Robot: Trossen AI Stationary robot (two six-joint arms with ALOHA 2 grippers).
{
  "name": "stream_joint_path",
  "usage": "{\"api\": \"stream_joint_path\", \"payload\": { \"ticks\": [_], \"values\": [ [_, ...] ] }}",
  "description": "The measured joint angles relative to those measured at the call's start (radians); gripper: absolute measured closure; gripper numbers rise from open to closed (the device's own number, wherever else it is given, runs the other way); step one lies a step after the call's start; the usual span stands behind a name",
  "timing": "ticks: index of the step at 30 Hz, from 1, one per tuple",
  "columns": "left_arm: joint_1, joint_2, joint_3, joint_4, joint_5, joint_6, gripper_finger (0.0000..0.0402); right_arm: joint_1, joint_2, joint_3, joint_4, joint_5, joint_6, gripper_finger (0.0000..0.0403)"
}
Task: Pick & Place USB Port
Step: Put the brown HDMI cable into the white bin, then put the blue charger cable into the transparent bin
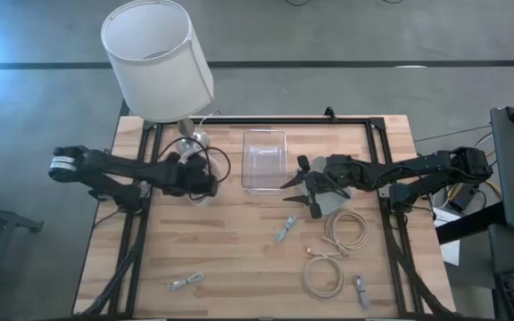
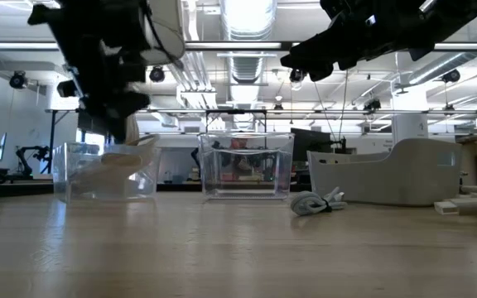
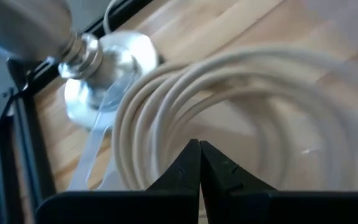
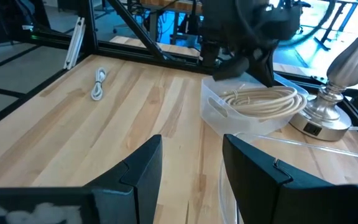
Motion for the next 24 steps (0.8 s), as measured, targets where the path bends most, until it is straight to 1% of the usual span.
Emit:
{"api": "stream_joint_path", "payload": {
  "ticks": [7, 12, 15, 19, 24],
  "values": [
    [-0.074, -0.039, 0.117, -0.003, 0.028, 0.058, 0.0399, 0.001, 0.000, 0.000, -0.020, 0.000, 0.028, 0.0236],
    [-0.181, -0.059, 0.161, 0.041, 0.025, 0.133, 0.0399, 0.015, 0.000, 0.000, -0.088, 0.000, 0.055, 0.0236],
    [-0.264, -0.060, 0.160, 0.108, 0.019, 0.195, 0.0399, 0.039, 0.000, -0.001, -0.102, 0.000, 0.060, 0.0236],
    [-0.364, -0.057, 0.126, 0.231, 0.016, 0.247, 0.0399, 0.087, 0.000, -0.003, -0.107, 0.000, 0.116, 0.0236],
    [-0.450, -0.041, 0.087, 0.351, 0.014, 0.291, 0.0399, 0.147, 0.000, -0.008, -0.108, 0.000, 0.126, 0.0236]
  ]
}}
